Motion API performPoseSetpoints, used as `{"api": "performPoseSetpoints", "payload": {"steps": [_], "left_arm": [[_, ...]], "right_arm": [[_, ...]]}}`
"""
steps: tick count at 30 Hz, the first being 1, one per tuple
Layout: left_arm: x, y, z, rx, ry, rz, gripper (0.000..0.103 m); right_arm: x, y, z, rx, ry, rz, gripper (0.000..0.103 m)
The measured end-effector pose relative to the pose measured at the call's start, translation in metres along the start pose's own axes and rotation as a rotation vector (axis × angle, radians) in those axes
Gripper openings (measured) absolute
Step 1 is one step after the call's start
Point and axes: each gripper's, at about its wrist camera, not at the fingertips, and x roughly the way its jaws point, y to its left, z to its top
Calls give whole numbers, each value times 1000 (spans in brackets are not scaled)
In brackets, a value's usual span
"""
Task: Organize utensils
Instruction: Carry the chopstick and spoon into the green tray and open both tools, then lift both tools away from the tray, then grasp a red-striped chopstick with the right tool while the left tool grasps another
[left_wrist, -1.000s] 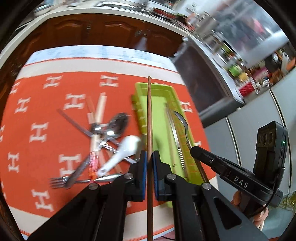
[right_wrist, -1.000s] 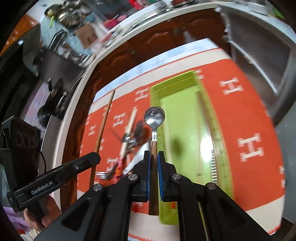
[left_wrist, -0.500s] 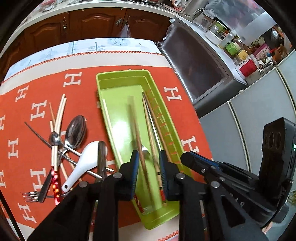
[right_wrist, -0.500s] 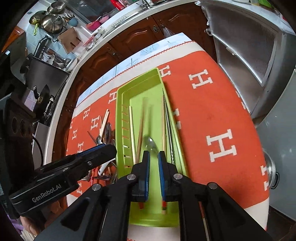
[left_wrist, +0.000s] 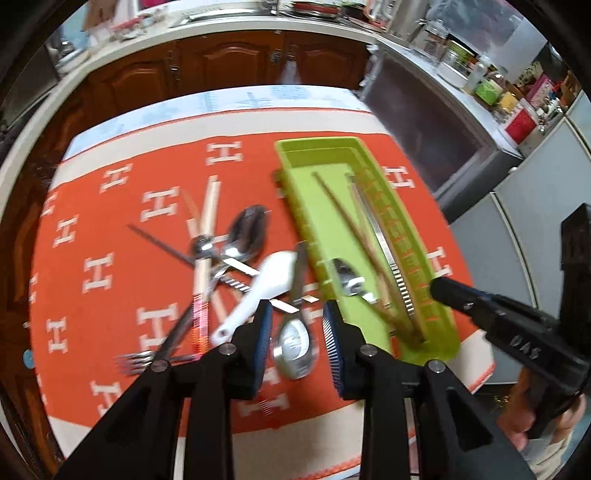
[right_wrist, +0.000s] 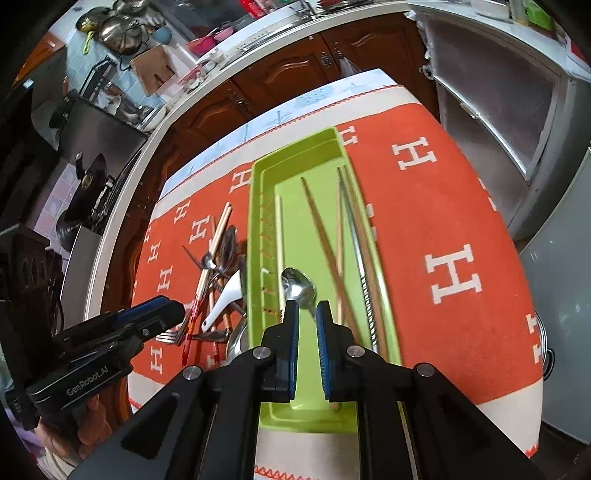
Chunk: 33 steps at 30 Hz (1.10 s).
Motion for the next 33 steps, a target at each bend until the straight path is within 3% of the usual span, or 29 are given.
{"api": "performPoseSetpoints", "payload": {"steps": [8,12,19,23,33], "left_arm": [[-16,49,-29,-69,-22,76,33],[-19,72,-40,-107,-35,88,46],[-24,120,-53,-182,-47,87,48],[-25,138,-56,-185,-63,101,50],[-13,150,-45,-139,-76,38,50]], "right_arm": [[3,34,-14,-61,28,4,10],[10,53,-18,-89,59,14,12],[28,95,-20,-166,101,16,13],[41,122,-15,-188,124,18,13],[102,165,11,-166,210,64,14]]}}
